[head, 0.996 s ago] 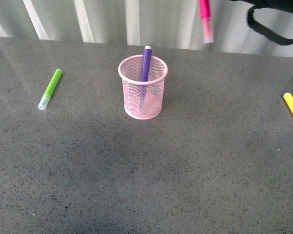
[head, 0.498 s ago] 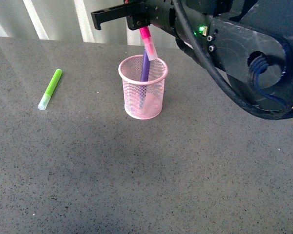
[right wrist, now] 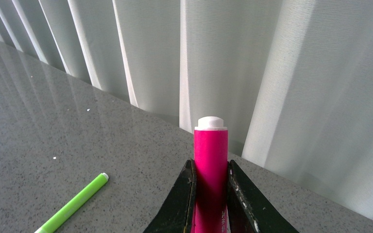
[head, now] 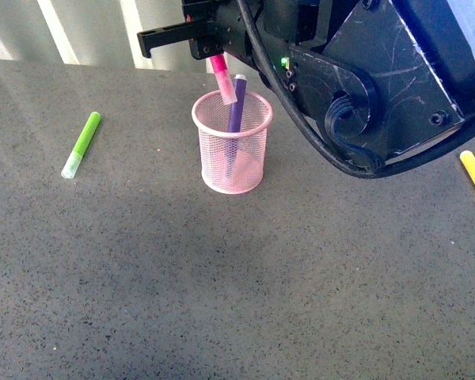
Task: Insert purple and pink pens into pink cup
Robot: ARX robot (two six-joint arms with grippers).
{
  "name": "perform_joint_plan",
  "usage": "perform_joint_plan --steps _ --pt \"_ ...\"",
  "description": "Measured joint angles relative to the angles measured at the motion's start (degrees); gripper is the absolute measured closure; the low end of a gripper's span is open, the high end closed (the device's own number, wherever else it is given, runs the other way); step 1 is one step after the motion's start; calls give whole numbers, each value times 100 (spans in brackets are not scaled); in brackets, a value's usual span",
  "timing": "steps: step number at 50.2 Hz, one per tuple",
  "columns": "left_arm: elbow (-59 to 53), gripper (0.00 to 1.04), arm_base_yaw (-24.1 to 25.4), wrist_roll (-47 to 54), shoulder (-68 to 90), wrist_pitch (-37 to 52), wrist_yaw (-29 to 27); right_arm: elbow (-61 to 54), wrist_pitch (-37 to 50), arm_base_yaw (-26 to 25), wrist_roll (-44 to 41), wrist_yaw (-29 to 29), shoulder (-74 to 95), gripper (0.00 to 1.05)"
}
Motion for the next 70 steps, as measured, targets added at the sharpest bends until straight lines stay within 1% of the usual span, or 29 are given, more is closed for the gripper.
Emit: perform_joint_plan --steps 21,23,32,37,41,45,51,55,59,63,70 --pt "0 7 0 0 0 0 0 -136 15 92 39 -4 114 92" --pt "0 7 0 0 0 0 0 -146 7 92 46 -7 114 86" --pt "0 7 0 0 0 0 0 -225 -42 68 136 11 68 53" --pt "0 7 0 0 0 0 0 -313 9 52 146 133 -28 38" --pt "0 7 0 0 0 0 0 -439 -26 7 186 164 -323 19" --pt "0 7 0 0 0 0 0 -619 -221 -44 282 313 -730 6" --pt "0 7 0 0 0 0 0 -944 -892 -140 520 782 -1495 8" --pt "0 7 0 0 0 0 0 -1366 -1851 -310 859 1281 -2424 7" --pt "0 7 0 0 0 0 0 -2118 -2776 -566 905 1836 -3794 7" --pt "0 7 0 0 0 0 0 -2413 -2879 -684 916 1958 -4557 7" --pt "0 7 0 0 -2 0 2 -2452 -2820 -669 903 1976 -4647 8"
